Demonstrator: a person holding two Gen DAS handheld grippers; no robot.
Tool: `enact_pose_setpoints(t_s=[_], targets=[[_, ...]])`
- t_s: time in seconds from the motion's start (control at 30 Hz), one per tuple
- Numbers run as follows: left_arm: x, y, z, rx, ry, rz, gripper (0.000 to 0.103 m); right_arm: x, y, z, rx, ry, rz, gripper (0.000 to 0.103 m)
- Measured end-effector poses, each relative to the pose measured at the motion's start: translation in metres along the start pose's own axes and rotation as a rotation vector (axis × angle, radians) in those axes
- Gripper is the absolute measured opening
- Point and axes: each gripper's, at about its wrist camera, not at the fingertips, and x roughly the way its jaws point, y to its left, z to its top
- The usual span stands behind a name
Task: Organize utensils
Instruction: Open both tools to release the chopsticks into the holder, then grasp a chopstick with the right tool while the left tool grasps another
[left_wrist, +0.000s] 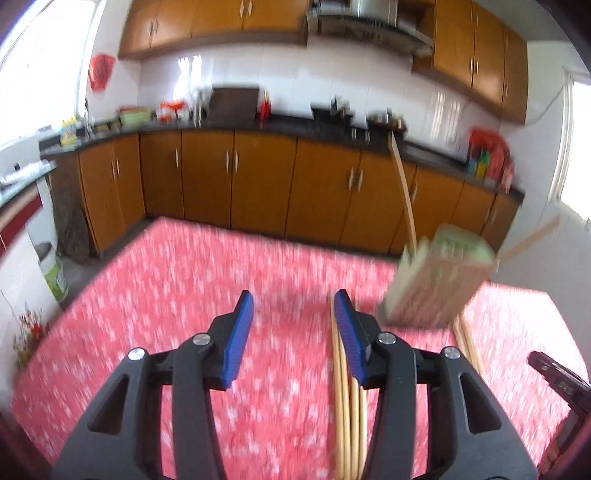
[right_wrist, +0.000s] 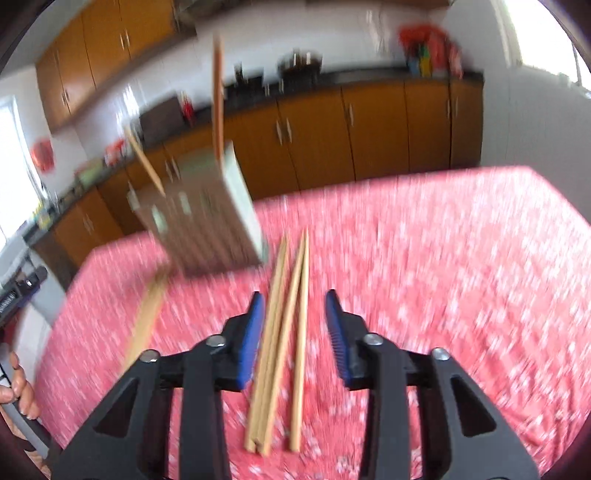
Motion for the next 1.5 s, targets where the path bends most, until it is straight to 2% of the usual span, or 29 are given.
enact_pose_setpoints(t_s=[0.1, 0.27, 0.37, 0.7, 0.97, 1.1, 1.23, 1.5], targets=[[0.014, -0.001, -0.027, 0.009, 0.081, -0.016, 0.046, 0.027, -0.001, -0.021, 0.001, 0.101, 0.001, 0.023], [0.024, -0.008, -0.058, 0.047, 0.149, -0.038, 0.046, 0.046, 0.005, -0.036, -0.021, 0.161, -0.027, 0.023], [0.031, -0.016, -0.065, 0.077, 0.17, -0.037, 0.046, 0.05, 0.007, -0.043, -0.05, 0.147, -0.065, 0.009], [0.056, -0.021, -0.083, 0.124, 0.279, -0.07, 0.036, 0.052, -0.004, -0.046, -0.038, 0.129, -0.101, 0.008], [0.059, -0.023, -0.084, 0.124, 0.298, -0.114, 0.035, 0.051, -0.004, -0.045, -0.04, 0.129, -0.101, 0.008], [0.065, -0.031, -0.084, 0.162, 0.307, -0.09, 0.035, 0.05, -0.004, -0.044, -0.042, 0.129, -0.101, 0.008], [0.068, -0.035, -0.084, 0.193, 0.311, -0.045, 0.03, 0.051, -0.002, -0.044, -0.059, 0.126, -0.105, 0.008], [0.075, -0.031, -0.08, 0.166, 0.308, -0.008, 0.024, 0.051, -0.001, -0.044, -0.081, 0.125, -0.11, 0.008]])
